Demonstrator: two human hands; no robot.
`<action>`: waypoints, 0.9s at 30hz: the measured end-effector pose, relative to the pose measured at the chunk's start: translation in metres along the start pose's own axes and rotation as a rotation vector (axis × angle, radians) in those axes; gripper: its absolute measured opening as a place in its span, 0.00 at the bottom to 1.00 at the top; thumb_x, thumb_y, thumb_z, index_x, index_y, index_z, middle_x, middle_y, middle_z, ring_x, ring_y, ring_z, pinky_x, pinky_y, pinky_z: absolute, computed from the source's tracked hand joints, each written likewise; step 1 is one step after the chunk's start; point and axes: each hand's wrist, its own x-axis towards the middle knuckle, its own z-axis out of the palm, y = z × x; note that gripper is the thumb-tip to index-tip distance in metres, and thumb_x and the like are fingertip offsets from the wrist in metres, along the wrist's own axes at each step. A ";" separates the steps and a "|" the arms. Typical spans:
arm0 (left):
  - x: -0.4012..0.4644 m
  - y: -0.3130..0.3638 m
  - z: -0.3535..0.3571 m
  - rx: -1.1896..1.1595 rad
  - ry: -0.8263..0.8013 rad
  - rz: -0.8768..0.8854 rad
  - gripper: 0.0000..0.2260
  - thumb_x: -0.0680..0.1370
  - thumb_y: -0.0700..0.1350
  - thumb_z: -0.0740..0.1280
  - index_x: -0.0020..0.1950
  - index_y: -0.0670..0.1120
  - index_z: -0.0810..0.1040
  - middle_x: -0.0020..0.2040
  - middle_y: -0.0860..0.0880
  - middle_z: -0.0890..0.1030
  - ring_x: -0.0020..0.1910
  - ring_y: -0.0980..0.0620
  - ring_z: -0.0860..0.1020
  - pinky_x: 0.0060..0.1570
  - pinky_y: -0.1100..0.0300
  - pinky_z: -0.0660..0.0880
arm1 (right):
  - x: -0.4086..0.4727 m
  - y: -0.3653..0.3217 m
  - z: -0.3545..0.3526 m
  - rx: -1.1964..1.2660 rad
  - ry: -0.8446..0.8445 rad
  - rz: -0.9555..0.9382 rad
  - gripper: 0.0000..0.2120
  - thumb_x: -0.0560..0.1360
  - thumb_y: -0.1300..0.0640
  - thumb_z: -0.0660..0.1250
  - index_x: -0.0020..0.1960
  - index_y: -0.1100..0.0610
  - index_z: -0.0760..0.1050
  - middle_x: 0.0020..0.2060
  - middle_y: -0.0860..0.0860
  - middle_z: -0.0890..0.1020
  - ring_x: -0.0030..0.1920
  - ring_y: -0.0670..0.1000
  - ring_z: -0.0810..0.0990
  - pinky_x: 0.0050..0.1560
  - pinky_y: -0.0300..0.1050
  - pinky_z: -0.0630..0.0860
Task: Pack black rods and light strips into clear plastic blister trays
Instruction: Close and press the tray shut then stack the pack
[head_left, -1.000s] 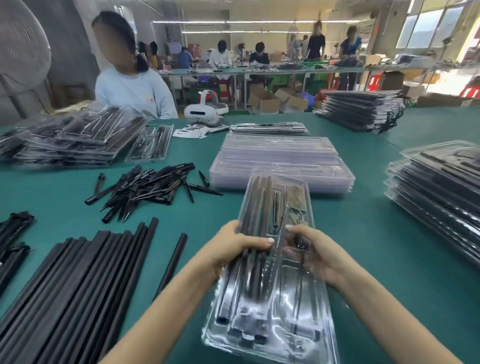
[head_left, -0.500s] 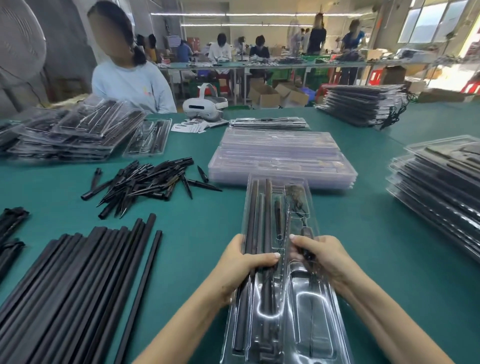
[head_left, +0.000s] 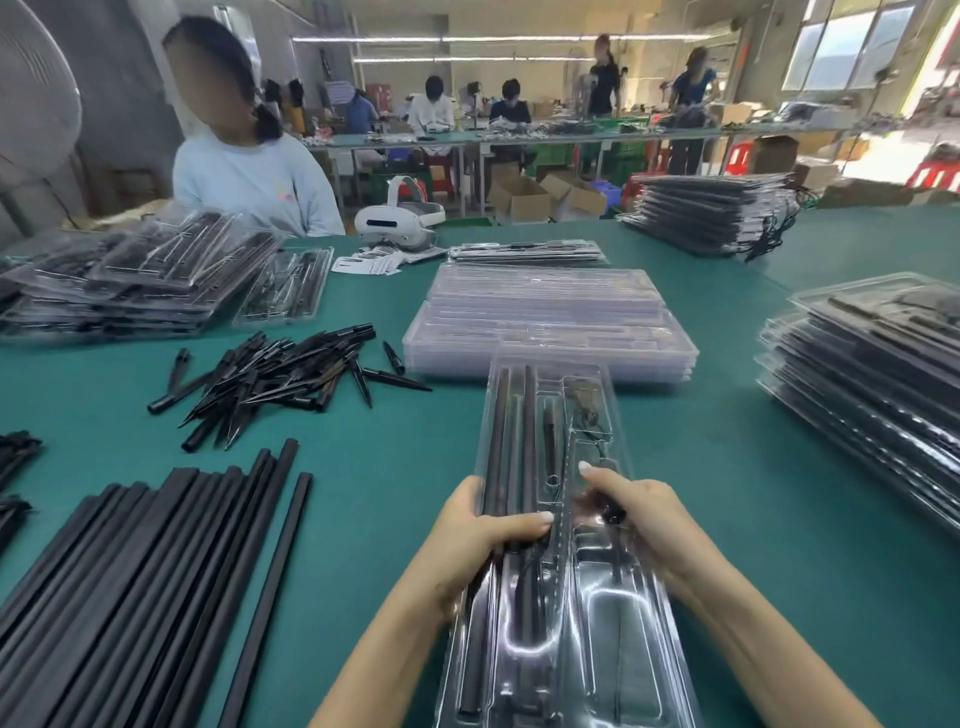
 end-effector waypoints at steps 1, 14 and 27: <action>-0.001 -0.001 -0.001 -0.016 0.000 -0.001 0.27 0.66 0.40 0.78 0.60 0.46 0.68 0.47 0.58 0.80 0.39 0.67 0.81 0.36 0.73 0.75 | 0.000 0.000 0.000 -0.008 -0.010 0.009 0.14 0.74 0.55 0.70 0.40 0.67 0.81 0.33 0.58 0.84 0.29 0.50 0.83 0.27 0.34 0.74; -0.017 -0.009 -0.005 0.017 -0.002 0.100 0.23 0.69 0.39 0.76 0.61 0.48 0.73 0.51 0.51 0.84 0.50 0.53 0.83 0.42 0.66 0.78 | -0.005 0.005 0.012 -0.066 0.037 -0.094 0.11 0.74 0.61 0.70 0.35 0.64 0.73 0.26 0.56 0.73 0.26 0.51 0.71 0.31 0.44 0.71; -0.014 -0.012 -0.007 0.004 0.052 0.026 0.41 0.59 0.45 0.79 0.69 0.42 0.68 0.59 0.44 0.81 0.55 0.47 0.81 0.61 0.49 0.75 | -0.003 0.005 0.002 -0.112 -0.109 -0.011 0.13 0.66 0.55 0.75 0.28 0.60 0.78 0.27 0.57 0.76 0.33 0.55 0.71 0.41 0.52 0.67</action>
